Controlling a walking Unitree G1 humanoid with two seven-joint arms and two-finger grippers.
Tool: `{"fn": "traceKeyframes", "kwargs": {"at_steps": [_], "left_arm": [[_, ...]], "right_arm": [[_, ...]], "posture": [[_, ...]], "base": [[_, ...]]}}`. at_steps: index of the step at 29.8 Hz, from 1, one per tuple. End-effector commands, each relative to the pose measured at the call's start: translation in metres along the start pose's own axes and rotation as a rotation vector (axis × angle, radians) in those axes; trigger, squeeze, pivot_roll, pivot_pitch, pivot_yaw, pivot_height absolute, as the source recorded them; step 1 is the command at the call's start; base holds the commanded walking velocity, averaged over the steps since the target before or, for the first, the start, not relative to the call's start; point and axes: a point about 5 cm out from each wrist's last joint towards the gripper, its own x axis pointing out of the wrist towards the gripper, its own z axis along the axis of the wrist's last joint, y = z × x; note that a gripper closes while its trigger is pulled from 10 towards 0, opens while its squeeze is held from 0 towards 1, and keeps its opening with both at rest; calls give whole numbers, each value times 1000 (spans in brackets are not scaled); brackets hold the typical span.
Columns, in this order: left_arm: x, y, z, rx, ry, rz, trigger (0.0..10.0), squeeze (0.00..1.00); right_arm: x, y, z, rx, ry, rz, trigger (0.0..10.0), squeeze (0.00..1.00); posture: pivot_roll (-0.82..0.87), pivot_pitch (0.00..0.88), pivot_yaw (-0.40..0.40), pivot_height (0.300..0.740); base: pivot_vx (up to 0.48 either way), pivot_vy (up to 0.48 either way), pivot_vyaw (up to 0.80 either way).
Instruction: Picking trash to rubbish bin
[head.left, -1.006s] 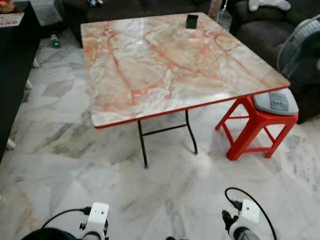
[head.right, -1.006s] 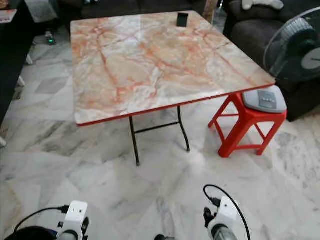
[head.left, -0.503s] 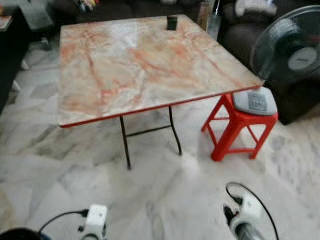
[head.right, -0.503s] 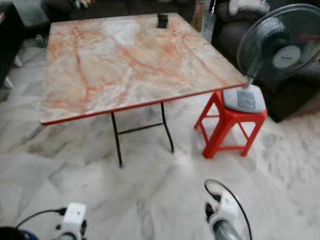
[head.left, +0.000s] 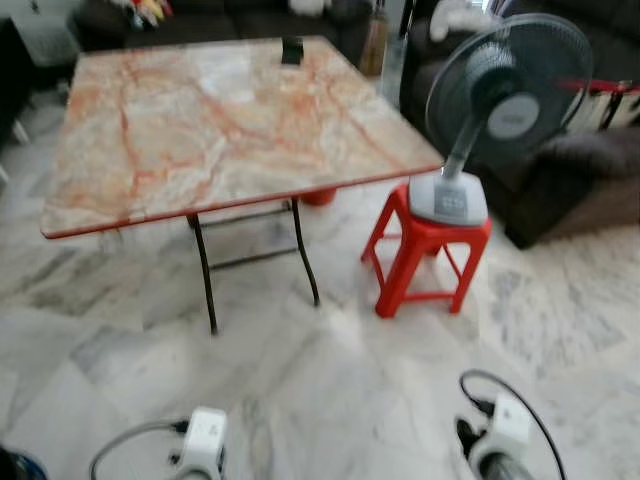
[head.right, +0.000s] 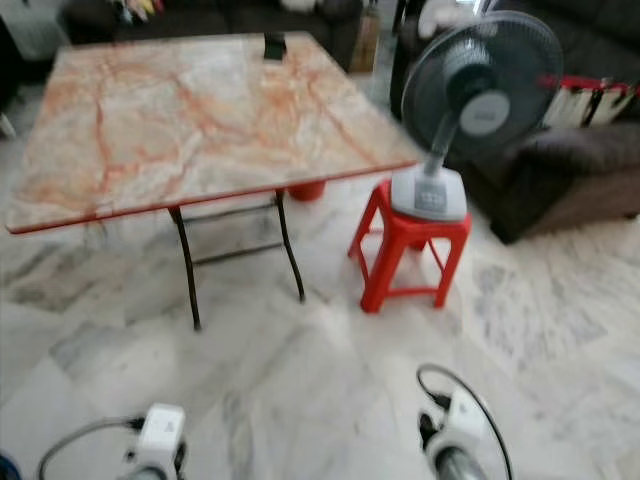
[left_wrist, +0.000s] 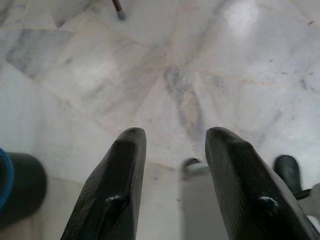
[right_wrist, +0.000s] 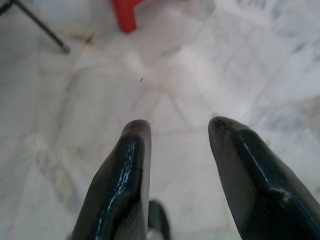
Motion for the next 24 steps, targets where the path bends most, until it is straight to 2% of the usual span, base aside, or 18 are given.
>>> {"fn": "traceKeyframes", "kwargs": {"at_steps": [1, 10, 24], "left_arm": [[-1, 11, -8, 0, 31, 33, 10000, 0], [-2, 12, -8, -8, 32, 40, 10000, 0], [-1, 2, -4, -75, 24, 6, 10000, 0]], "right_arm": [[0, 5, -2, 14, 6, 8, 10000, 0], [-1, 2, -4, 20, 8, 0, 10000, 0], [0, -1, -1, 16, 2, -7, 10000, 0]], "posture": [[36, 147, -84, 740], [22, 172, -85, 740], [11, 183, -97, 740]], "base": [[0, -356, 0], [0, -359, 0], [0, 0, 0]]}}
